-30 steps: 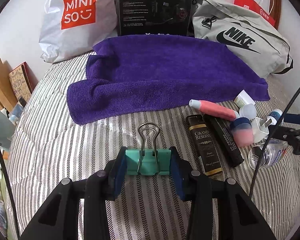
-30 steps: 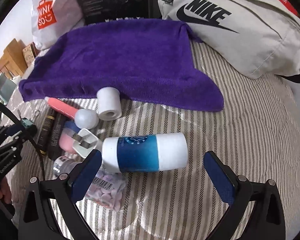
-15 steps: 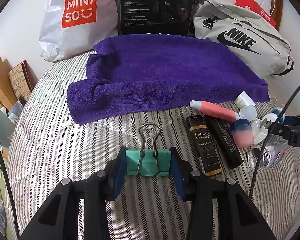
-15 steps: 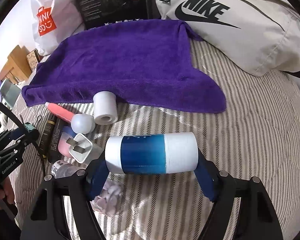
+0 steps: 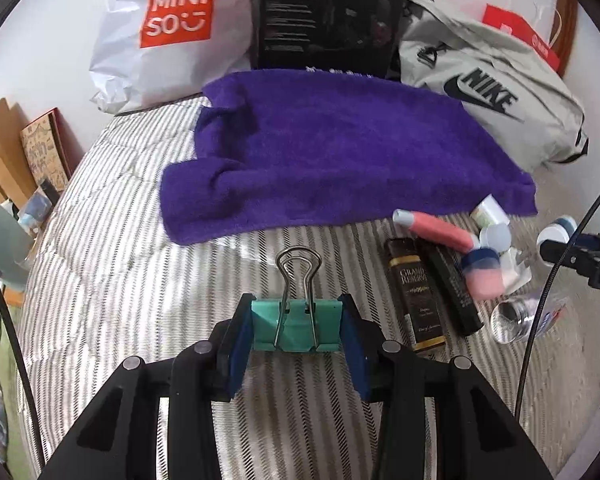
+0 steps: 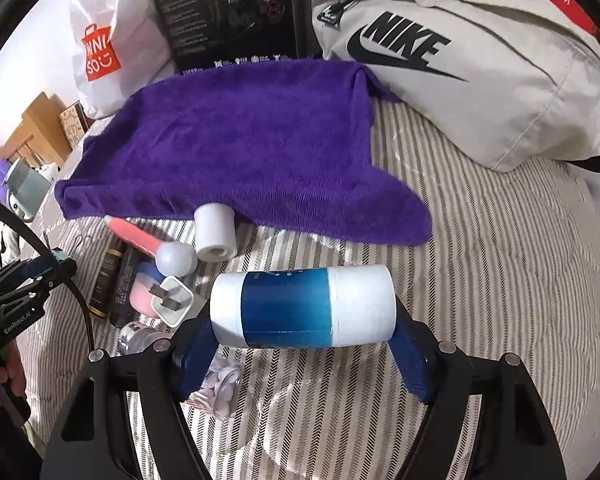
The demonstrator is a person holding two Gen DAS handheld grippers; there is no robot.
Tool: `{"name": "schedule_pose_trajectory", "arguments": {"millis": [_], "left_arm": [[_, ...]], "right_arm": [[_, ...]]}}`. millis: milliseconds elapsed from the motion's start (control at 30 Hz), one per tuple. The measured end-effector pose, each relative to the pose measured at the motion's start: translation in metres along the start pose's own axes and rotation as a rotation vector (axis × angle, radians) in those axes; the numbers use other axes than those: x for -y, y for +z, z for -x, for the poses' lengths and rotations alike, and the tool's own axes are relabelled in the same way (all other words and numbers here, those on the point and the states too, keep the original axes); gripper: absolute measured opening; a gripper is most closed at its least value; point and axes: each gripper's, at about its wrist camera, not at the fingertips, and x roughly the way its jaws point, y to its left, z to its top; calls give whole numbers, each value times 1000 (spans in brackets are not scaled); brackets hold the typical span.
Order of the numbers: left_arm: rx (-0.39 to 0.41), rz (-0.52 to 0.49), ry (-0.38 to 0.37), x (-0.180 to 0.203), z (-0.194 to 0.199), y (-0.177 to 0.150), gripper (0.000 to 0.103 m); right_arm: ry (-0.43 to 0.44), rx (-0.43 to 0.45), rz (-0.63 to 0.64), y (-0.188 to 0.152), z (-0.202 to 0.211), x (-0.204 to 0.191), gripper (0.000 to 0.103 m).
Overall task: Organize rigid objects
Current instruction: 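Carry the clip with the left tool while the right tool carries the cylinder onto the towel, releasing both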
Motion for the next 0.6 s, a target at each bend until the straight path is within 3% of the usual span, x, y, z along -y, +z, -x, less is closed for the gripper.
{"name": "schedule_pose_trajectory", "arguments": {"millis": [333,600], "left_arm": [[53,6,-4,-6,33,35,39],[113,-18,-26,2,48,88,39]], "right_arm": [[52,32,16,24,17,-6,76],[70,92,19,69,32,0,77]]}}
